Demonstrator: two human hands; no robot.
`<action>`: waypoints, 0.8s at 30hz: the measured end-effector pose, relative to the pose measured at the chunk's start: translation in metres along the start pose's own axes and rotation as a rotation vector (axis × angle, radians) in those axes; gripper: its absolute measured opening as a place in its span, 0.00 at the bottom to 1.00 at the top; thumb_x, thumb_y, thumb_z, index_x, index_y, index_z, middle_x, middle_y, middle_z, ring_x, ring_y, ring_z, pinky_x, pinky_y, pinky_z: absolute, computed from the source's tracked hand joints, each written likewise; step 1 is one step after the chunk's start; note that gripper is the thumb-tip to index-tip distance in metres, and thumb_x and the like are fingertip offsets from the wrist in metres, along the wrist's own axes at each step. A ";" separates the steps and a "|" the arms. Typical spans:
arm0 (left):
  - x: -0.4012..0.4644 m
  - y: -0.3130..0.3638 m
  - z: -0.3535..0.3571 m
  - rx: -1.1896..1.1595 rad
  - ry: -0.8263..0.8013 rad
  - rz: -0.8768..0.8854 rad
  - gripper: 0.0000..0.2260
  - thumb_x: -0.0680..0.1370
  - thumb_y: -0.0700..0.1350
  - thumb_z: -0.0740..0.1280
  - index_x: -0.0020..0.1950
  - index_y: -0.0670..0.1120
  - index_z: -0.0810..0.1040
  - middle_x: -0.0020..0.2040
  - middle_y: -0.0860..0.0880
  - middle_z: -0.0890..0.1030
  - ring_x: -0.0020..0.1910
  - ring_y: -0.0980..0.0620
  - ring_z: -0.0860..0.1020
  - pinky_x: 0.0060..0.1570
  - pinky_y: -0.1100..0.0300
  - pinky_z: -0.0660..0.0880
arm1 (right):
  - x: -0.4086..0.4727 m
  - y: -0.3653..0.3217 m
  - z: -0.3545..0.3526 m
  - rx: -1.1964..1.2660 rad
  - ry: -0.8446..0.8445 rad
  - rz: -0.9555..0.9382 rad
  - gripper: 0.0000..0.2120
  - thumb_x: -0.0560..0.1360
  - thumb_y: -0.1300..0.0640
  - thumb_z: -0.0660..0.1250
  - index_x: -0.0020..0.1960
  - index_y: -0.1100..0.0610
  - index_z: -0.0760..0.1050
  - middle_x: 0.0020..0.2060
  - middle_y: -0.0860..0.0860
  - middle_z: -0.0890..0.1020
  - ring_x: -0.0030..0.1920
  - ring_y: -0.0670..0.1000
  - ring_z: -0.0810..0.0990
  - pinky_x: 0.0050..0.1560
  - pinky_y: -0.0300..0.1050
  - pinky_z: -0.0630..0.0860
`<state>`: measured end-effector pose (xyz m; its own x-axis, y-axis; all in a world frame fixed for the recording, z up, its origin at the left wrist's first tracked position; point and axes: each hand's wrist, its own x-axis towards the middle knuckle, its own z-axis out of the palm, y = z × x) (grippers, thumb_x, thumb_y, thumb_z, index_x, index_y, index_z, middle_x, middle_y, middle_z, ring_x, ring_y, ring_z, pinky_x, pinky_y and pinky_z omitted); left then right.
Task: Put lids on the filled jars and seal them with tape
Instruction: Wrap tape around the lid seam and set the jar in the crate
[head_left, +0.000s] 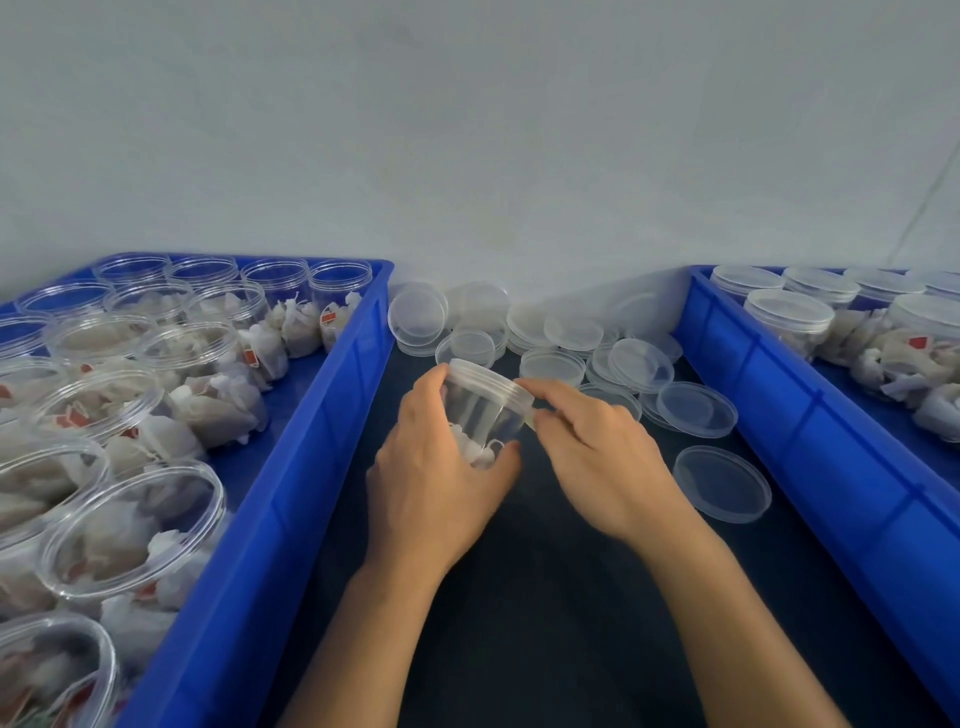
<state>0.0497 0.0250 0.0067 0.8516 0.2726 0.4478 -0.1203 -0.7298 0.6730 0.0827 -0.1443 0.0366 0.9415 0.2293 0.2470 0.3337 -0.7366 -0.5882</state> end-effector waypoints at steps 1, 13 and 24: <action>0.000 -0.001 0.000 -0.036 0.002 -0.019 0.39 0.69 0.63 0.78 0.75 0.62 0.61 0.67 0.60 0.75 0.58 0.52 0.80 0.51 0.48 0.79 | 0.000 0.002 0.000 0.032 -0.012 -0.002 0.18 0.84 0.47 0.56 0.69 0.29 0.69 0.33 0.38 0.78 0.42 0.50 0.79 0.46 0.52 0.75; 0.002 -0.008 0.005 -0.411 0.004 -0.132 0.34 0.62 0.67 0.76 0.66 0.75 0.67 0.62 0.70 0.76 0.58 0.66 0.79 0.54 0.61 0.78 | 0.002 0.011 -0.006 0.046 0.037 -0.041 0.14 0.83 0.40 0.60 0.68 0.27 0.70 0.29 0.33 0.76 0.34 0.41 0.75 0.39 0.44 0.66; 0.006 -0.014 0.001 -0.547 -0.099 -0.146 0.34 0.62 0.61 0.78 0.66 0.71 0.72 0.62 0.64 0.80 0.60 0.60 0.82 0.54 0.60 0.80 | -0.001 0.005 -0.012 0.074 0.030 -0.026 0.12 0.82 0.37 0.60 0.64 0.28 0.72 0.26 0.42 0.74 0.34 0.43 0.76 0.39 0.46 0.69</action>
<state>0.0571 0.0357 -0.0008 0.9199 0.2668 0.2876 -0.2217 -0.2511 0.9422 0.0831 -0.1556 0.0424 0.9311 0.2278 0.2849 0.3615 -0.6811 -0.6368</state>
